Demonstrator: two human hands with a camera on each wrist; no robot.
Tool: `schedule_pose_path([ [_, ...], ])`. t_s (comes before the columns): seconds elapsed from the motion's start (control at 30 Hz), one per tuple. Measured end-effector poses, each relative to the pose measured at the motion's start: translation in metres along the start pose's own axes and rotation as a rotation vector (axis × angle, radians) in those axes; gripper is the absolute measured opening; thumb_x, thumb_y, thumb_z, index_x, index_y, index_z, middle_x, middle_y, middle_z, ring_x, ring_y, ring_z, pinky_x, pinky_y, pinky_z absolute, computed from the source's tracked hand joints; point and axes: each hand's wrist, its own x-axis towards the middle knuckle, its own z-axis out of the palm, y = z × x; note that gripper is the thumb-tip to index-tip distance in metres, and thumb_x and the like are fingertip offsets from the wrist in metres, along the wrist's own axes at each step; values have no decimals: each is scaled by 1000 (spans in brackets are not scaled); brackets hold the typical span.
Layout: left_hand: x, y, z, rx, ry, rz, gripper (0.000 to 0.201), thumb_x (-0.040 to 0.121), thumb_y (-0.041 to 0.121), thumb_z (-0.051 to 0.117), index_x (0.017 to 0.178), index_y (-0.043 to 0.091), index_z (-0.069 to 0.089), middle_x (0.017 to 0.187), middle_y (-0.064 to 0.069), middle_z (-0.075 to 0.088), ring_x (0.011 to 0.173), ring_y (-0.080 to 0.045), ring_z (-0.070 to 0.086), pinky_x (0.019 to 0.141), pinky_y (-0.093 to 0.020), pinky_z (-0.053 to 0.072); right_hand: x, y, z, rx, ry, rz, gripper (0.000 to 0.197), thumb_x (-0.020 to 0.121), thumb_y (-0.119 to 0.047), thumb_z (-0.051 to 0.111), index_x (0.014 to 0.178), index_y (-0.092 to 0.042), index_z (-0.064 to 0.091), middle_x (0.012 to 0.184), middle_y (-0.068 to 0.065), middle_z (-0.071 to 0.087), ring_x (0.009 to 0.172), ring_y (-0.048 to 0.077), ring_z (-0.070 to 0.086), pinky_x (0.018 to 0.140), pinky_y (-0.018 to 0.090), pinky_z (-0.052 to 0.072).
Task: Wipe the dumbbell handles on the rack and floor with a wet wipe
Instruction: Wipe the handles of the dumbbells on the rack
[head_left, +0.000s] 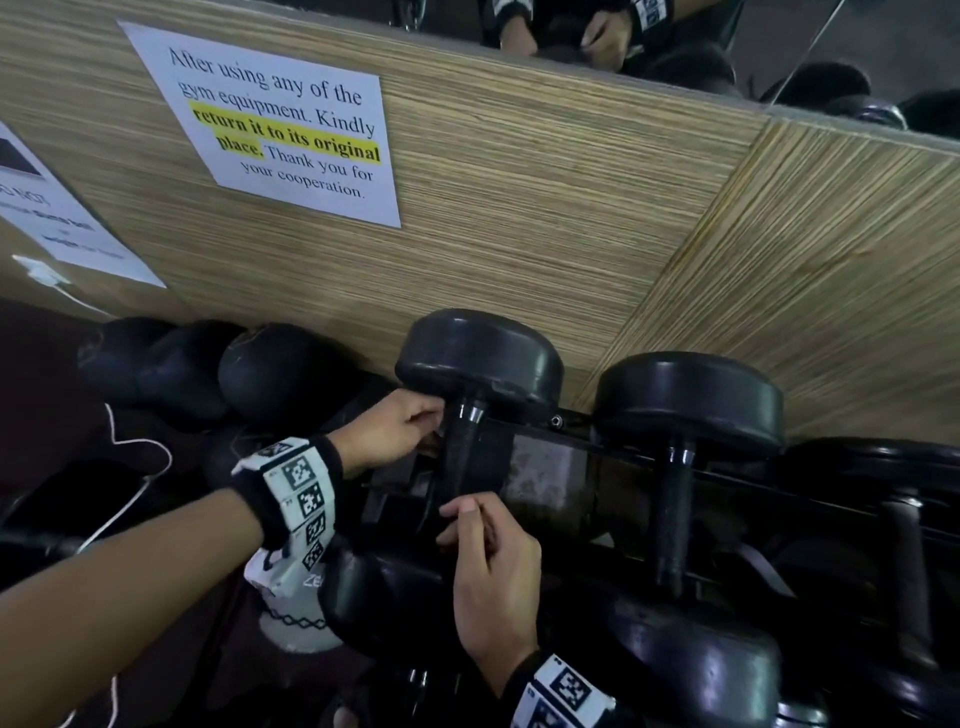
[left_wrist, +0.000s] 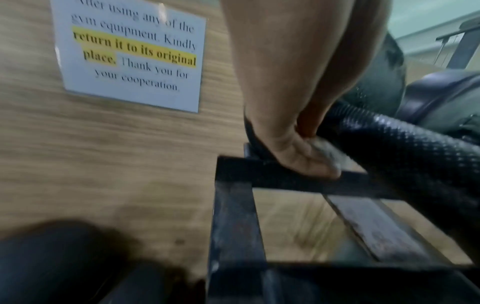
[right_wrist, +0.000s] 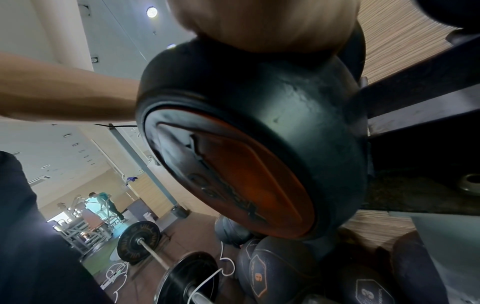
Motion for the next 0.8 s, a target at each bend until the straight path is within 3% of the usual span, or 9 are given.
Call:
schedule_pose_path([
  [0.13, 2, 9, -1, -144, -35, -16, 24, 102, 2, 47, 114, 0, 69, 111, -13, 73, 103, -15, 68, 98, -30, 52, 1, 1, 0, 5, 7, -9, 27, 99, -32, 46, 83, -32, 67, 71, -11, 67, 64, 14, 64, 57, 18, 44],
  [0.2, -1, 8, -1, -111, 0, 6, 22, 102, 3, 49, 105, -5, 68, 103, -20, 72, 97, -19, 69, 99, -39, 53, 1, 2, 0, 14, 10, -16, 28, 99, -34, 44, 82, -32, 67, 71, -11, 67, 63, 14, 64, 57, 19, 44],
  [0.27, -6, 6, -1, 25, 83, 33, 20, 101, 6, 51, 92, -1, 68, 93, -16, 72, 90, -21, 69, 96, -47, 52, 1, 2, 0, 18, 6, -23, 29, 101, -33, 44, 82, -32, 66, 70, -10, 67, 63, 14, 64, 56, 20, 44],
  [0.33, -16, 9, 2, 137, 210, 76, 19, 100, 9, 54, 96, 6, 73, 95, -6, 75, 94, -16, 69, 93, -37, 52, 1, 3, 1, 20, -3, -35, 28, 102, -27, 47, 83, -32, 66, 68, -7, 66, 59, 13, 61, 53, 19, 41],
  [0.43, -37, 24, 6, 97, 328, 127, 25, 99, 10, 57, 121, 9, 70, 116, 2, 72, 105, -3, 66, 94, -15, 49, 2, 2, -1, 12, -14, -57, 25, 103, -22, 50, 87, -33, 65, 67, -1, 64, 54, 13, 56, 50, 20, 38],
  [0.57, -65, 33, 6, 148, 335, 150, 24, 99, 14, 58, 119, 14, 71, 109, 7, 74, 100, -3, 68, 93, -29, 52, 7, -1, -2, 146, -36, 39, 18, 101, -32, 54, 117, -40, 58, 92, -5, 67, 75, 15, 66, 69, 34, 57],
  [0.67, -86, 47, 17, 101, 277, 125, 21, 98, 13, 60, 117, 16, 69, 104, 6, 75, 98, -2, 69, 91, -25, 53, 16, -6, -9, 229, -138, 69, 43, 99, -44, 55, 141, -47, 44, 122, -13, 58, 105, 10, 64, 90, 24, 53],
  [0.73, -93, 60, 29, 29, 264, 116, 18, 98, 14, 60, 115, 18, 64, 97, 5, 76, 87, -1, 70, 82, -20, 54, 26, -9, -17, 245, -211, 70, 37, 99, -44, 55, 135, -40, 55, 129, -9, 55, 114, 3, 59, 99, 24, 50],
  [0.8, -93, 65, 36, 24, 342, 105, 13, 98, 19, 61, 110, 21, 57, 86, 4, 75, 66, -2, 65, 65, -20, 50, 35, -9, -24, 238, -206, 105, 20, 98, -44, 59, 113, -34, 68, 121, -4, 61, 106, 9, 64, 96, 39, 55],
])
